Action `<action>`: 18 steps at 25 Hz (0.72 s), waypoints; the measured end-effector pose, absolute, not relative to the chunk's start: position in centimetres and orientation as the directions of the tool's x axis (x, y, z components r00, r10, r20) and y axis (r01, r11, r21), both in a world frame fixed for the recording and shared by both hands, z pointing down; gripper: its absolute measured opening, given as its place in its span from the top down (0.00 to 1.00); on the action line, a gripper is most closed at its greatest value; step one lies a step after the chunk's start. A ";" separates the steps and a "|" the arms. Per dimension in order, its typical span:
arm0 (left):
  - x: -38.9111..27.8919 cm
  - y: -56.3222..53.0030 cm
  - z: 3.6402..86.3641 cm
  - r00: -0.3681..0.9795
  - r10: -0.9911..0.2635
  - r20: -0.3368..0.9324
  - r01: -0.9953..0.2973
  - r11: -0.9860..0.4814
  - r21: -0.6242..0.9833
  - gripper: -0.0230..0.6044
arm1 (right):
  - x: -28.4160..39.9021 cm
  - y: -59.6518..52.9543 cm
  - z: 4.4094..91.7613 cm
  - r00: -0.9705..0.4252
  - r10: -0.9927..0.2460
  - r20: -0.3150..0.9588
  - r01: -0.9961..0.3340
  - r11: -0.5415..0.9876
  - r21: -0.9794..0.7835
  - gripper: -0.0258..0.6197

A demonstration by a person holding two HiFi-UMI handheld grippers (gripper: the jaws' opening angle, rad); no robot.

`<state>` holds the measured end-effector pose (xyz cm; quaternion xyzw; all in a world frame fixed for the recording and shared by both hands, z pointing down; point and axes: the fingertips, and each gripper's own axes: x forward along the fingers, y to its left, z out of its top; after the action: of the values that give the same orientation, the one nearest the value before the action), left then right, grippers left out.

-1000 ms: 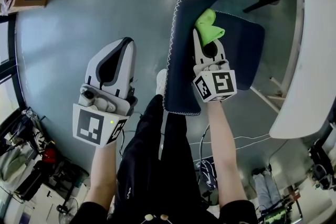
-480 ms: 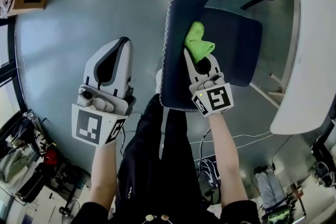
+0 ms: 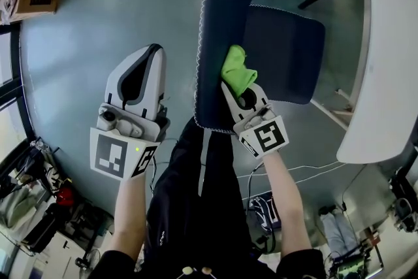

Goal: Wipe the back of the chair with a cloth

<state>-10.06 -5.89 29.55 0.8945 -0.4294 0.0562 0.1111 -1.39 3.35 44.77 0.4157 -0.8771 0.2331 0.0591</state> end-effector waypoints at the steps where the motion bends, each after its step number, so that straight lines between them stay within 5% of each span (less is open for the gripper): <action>1: -9.9 -5.8 29.5 0.626 -0.755 0.196 -0.780 -0.608 0.150 0.96 | -1.5 3.7 44.7 -0.657 -0.692 0.299 -0.749 0.555 -0.361 0.93; 18: -9.9 -5.1 29.1 0.627 -0.756 0.188 -0.779 -0.609 0.151 0.95 | -1.4 12.3 46.4 -0.810 -0.444 0.383 -0.584 0.663 -0.467 0.93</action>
<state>-9.91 -5.09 29.13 0.8954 -0.4285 0.0524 0.1096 -1.44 12.31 46.44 0.2843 -0.9042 0.2959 0.1190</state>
